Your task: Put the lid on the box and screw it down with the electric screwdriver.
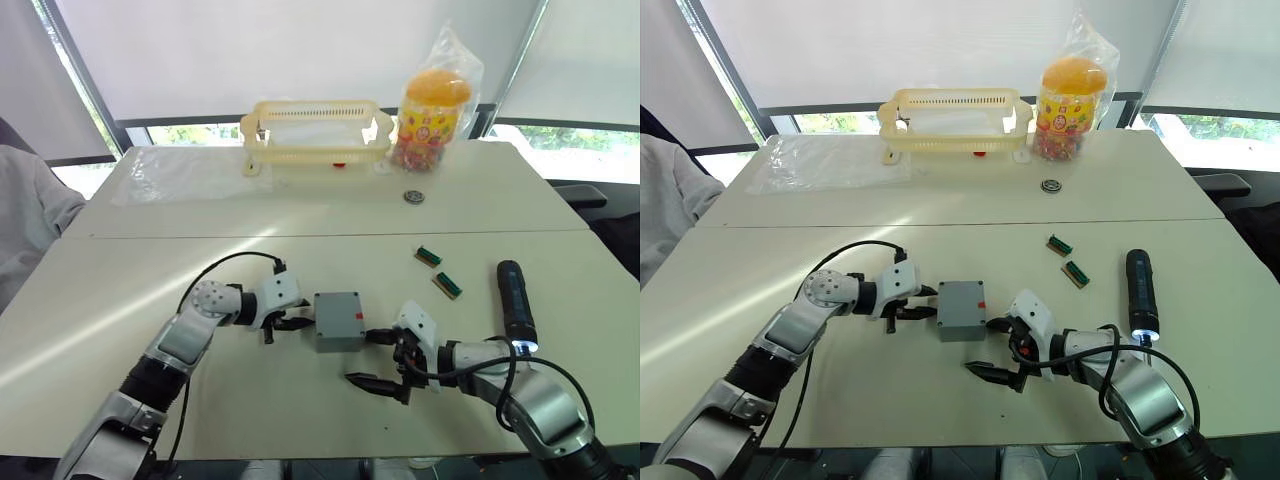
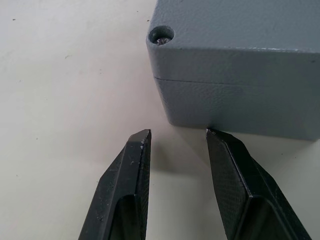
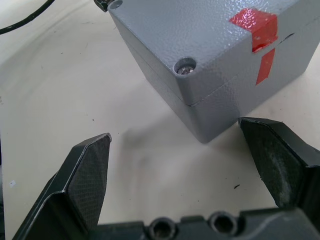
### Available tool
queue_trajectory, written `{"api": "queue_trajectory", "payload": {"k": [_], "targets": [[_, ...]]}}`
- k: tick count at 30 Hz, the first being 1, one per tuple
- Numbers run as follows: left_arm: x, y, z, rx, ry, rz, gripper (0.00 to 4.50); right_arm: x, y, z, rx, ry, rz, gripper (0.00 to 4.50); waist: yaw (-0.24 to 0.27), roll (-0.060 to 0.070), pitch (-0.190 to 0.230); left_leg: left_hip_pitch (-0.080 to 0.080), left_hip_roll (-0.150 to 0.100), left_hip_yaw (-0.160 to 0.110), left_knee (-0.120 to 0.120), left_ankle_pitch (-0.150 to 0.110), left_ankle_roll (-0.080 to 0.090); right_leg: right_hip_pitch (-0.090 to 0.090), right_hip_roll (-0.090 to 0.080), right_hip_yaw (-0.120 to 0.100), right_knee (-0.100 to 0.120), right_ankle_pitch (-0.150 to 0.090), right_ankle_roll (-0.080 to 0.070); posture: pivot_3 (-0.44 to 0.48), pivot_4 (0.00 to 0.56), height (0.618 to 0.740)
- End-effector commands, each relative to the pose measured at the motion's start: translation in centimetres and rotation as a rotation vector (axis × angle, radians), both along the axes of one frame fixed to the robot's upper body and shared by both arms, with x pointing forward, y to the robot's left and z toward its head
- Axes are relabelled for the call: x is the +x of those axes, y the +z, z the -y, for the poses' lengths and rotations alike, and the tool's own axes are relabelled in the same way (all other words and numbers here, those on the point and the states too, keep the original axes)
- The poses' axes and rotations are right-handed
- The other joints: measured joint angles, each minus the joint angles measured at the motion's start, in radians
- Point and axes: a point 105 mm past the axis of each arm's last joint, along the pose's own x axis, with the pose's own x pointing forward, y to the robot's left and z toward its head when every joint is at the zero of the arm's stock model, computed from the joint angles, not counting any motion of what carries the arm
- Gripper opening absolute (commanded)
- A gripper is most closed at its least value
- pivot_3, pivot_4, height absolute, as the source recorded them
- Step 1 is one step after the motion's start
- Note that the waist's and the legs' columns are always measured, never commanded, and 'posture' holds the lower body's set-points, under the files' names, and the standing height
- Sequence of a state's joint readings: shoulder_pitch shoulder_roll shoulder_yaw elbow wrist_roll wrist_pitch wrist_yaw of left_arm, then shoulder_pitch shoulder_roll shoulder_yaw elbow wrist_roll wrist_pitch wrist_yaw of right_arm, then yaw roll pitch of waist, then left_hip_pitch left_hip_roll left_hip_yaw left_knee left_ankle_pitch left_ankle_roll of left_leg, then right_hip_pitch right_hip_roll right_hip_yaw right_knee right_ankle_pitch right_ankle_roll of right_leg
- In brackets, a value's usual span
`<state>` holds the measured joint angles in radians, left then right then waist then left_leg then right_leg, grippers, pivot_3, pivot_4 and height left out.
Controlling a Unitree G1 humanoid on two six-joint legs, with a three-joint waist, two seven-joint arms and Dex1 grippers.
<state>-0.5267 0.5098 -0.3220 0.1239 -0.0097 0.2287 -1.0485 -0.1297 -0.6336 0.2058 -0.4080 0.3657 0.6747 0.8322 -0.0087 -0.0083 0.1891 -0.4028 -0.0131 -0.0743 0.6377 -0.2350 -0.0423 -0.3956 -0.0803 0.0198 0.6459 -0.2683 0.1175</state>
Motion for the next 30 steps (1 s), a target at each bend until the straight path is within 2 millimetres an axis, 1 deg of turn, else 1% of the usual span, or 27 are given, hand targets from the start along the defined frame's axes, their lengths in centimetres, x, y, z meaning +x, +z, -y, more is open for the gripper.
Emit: {"api": "queue_trajectory", "payload": {"k": [1, 9, 11, 14, 16, 18, 22, 24, 27, 29, 30], "targets": [[-1.1, -0.2, 0.9, 0.002, -0.065, -0.027, 1.75, -0.3, 1.4, -0.4, 0.024, 0.034, 0.042, 4.47, -0.001, 0.000, 0.000, 0.000, 0.000, 0.000, 0.000, 0.000, 0.000, 0.000, 0.000, 0.000, 0.000, 0.000, 0.000, 0.000, 0.150, 0.740], [-1.5, -0.3, 1.0, 0.001, -0.066, -0.036, 1.75, -0.4, 1.3, -0.4, 0.022, 0.033, 0.032, 4.47, -0.001, 0.000, 0.000, 0.000, 0.000, 0.000, 0.000, 0.000, 0.000, 0.000, 0.000, 0.000, 0.000, 0.000, 0.000, 0.000, 0.150, 0.740], [-1.4, -0.3, 0.7, 0.004, -0.058, -0.036, 1.75, -0.2, 1.4, -0.1, 0.017, 0.020, 0.038, 4.47, -0.001, 0.000, 0.000, 0.000, 0.000, 0.000, 0.000, 0.000, 0.000, 0.000, 0.000, 0.000, 0.000, 0.000, 0.000, 0.000, 0.150, 0.740], [-0.9, 0.2, -0.4, 0.004, -0.017, -0.026, 1.75, 0.1, 2.0, 0.9, 0.010, -0.015, 0.062, 4.47, -0.002, 0.000, 0.000, 0.000, 0.000, 0.000, 0.000, 0.000, 0.000, 0.000, 0.000, 0.000, 0.000, 0.000, 0.000, 0.000, 0.150, 0.740], [-0.5, 0.9, -1.4, -0.007, 0.019, -0.025, 1.75, 0.4, 3.2, 1.9, 0.019, -0.050, 0.080, 4.47, -0.003, 0.000, 0.000, 0.000, 0.000, 0.000, 0.000, 0.000, 0.000, 0.000, 0.000, 0.000, 0.000, 0.000, 0.000, 0.000, 0.150, 0.740], [-0.3, 2.0, -2.3, -0.033, 0.051, -0.031, 1.75, 0.6, 4.7, 3.0, 0.042, -0.086, 0.091, 4.47, -0.005, 0.000, 0.000, -0.001, 0.000, 0.000, 0.000, 0.000, 0.000, -0.001, 0.000, 0.000, 0.000, 0.000, 0.000, 0.000, 0.150, 0.740], [-0.2, 4.9, -3.6, -0.119, 0.093, -0.048, 1.75, 1.2, 8.0, 5.0, 0.114, -0.141, 0.096, 4.47, -0.005, 0.000, 0.000, -0.001, 0.001, -0.001, 0.000, 0.000, 0.000, -0.002, 0.001, 0.000, 0.001, 0.000, 0.000, 0.000, 0.150, 0.740], [-0.3, 6.4, -3.7, -0.163, 0.104, -0.048, 1.75, 2.3, 9.7, 5.9, 0.148, -0.180, 0.126, 4.47, -0.005, 0.000, 0.000, -0.001, 0.001, 0.000, 0.000, 0.000, 0.000, -0.002, 0.000, 0.000, 0.001, 0.000, 0.000, 0.000, 0.150, 0.740], [-0.6, 8.3, -3.4, -0.218, 0.102, -0.049, 1.75, 4.6, 11.9, 7.1, 0.204, -0.249, 0.198, 4.47, -0.005, 0.000, 0.001, -0.001, 0.001, 0.000, 0.000, 0.000, 0.000, -0.002, 0.000, 0.000, 0.001, 0.000, 0.000, 0.000, 0.150, 0.740], [-1.0, 9.5, -3.0, -0.244, 0.090, -0.046, 1.75, 7.1, 12.1, 8.3, 0.164, -0.319, 0.253, 3.96, -0.005, 0.000, 0.001, -0.002, 0.001, 0.000, 0.000, 0.000, 0.000, -0.002, 0.000, 0.000, 0.001, 0.000, 0.000, 0.000, 0.150, 0.740], [-1.2, 9.9, -2.7, -0.254, 0.084, -0.044, 1.75, 8.3, 11.8, 8.8, 0.134, -0.350, 0.275, 3.61, -0.006, 0.000, 0.001, -0.002, 0.001, 0.000, 0.000, 0.000, 0.000, -0.002, 0.001, 0.000, 0.001, 0.000, 0.000, 0.000, 0.150, 0.740]]}}
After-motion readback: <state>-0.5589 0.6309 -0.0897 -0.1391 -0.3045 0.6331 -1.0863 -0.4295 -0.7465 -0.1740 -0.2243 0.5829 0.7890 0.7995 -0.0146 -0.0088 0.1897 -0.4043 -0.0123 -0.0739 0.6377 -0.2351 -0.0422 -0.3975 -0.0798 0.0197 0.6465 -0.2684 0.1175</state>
